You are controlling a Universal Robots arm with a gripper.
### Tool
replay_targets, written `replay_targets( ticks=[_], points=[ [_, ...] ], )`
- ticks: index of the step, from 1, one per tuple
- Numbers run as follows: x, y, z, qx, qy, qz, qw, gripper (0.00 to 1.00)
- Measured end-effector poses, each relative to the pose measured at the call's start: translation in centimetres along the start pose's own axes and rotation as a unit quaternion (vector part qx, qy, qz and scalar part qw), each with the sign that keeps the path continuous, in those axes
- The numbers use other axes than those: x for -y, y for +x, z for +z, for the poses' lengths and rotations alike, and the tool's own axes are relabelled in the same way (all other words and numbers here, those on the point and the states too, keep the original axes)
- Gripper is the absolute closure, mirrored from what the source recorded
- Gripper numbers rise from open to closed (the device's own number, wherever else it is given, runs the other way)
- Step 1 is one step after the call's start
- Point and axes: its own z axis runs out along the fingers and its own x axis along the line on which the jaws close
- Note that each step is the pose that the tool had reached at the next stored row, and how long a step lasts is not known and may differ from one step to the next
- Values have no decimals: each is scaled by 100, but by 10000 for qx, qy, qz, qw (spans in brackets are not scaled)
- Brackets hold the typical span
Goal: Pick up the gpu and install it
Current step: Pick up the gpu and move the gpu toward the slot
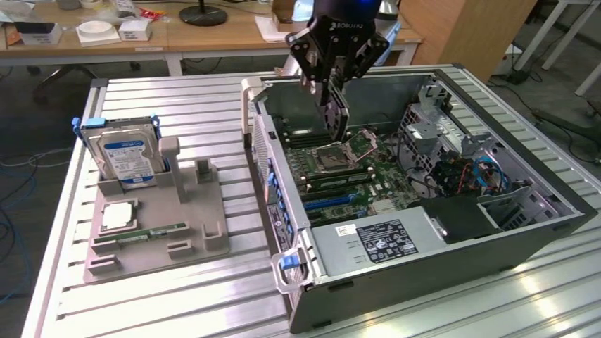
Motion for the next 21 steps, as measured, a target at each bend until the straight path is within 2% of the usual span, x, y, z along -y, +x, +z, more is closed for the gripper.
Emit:
replay_targets(
  ticks=[21],
  points=[
    [0,-184,1,0,0,-1,10000,74]
  ],
)
